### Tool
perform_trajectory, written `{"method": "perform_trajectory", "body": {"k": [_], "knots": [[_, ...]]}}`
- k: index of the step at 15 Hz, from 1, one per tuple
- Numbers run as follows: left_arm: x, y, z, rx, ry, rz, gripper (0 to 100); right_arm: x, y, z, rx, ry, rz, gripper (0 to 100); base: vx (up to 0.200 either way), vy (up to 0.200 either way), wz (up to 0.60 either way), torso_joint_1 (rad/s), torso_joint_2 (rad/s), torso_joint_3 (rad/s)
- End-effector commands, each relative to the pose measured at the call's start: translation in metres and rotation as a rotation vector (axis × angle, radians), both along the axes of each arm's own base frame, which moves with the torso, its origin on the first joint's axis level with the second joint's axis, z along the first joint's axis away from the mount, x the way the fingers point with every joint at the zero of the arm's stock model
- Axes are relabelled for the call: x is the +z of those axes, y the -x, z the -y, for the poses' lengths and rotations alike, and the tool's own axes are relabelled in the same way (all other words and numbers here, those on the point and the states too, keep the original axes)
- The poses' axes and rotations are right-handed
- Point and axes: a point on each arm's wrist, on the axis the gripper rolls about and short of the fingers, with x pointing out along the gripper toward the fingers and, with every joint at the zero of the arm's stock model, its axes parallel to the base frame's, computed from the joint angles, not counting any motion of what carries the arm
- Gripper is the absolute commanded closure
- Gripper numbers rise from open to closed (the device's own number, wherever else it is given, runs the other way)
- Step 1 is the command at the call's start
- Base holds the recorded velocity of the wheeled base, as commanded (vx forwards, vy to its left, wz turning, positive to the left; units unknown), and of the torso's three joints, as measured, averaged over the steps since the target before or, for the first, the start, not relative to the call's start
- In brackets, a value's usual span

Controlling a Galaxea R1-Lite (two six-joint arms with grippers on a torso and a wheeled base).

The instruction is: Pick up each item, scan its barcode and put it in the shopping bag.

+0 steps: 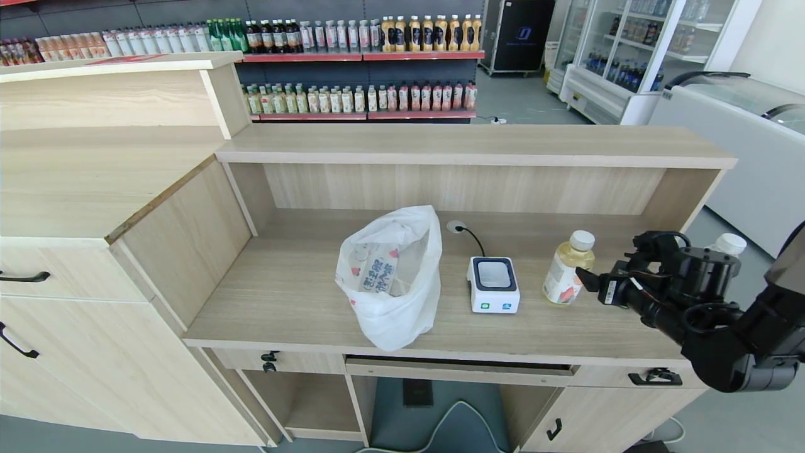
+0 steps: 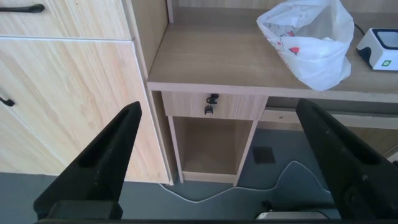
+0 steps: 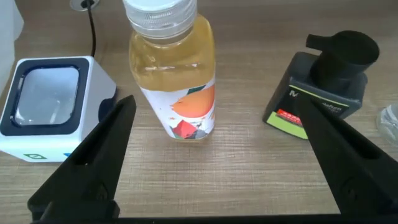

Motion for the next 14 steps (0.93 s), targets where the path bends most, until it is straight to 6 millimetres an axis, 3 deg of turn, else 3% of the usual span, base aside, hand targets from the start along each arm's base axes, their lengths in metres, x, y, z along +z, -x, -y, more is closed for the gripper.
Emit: {"method": "perform_trajectory", "body": {"k": [1, 6, 14], "knots": [[0.000, 0.000, 0.000, 0.001, 0.000, 0.002, 0, -0.013, -0.012, -0.007, 0.019, 0.000, -0.019, 0, 0.000, 0.000, 0.00, 0.000, 0.00, 0.000], [0.000, 0.000, 0.000, 0.001, 0.000, 0.000, 0, -0.021, -0.031, -0.027, 0.034, 0.027, 0.009, 0, 0.000, 0.000, 0.00, 0.000, 0.00, 0.000], [0.000, 0.000, 0.000, 0.001, 0.000, 0.000, 0, -0.032, -0.054, -0.036, -0.008, 0.099, 0.027, 0, 0.000, 0.000, 0.00, 0.000, 0.00, 0.000]]}}
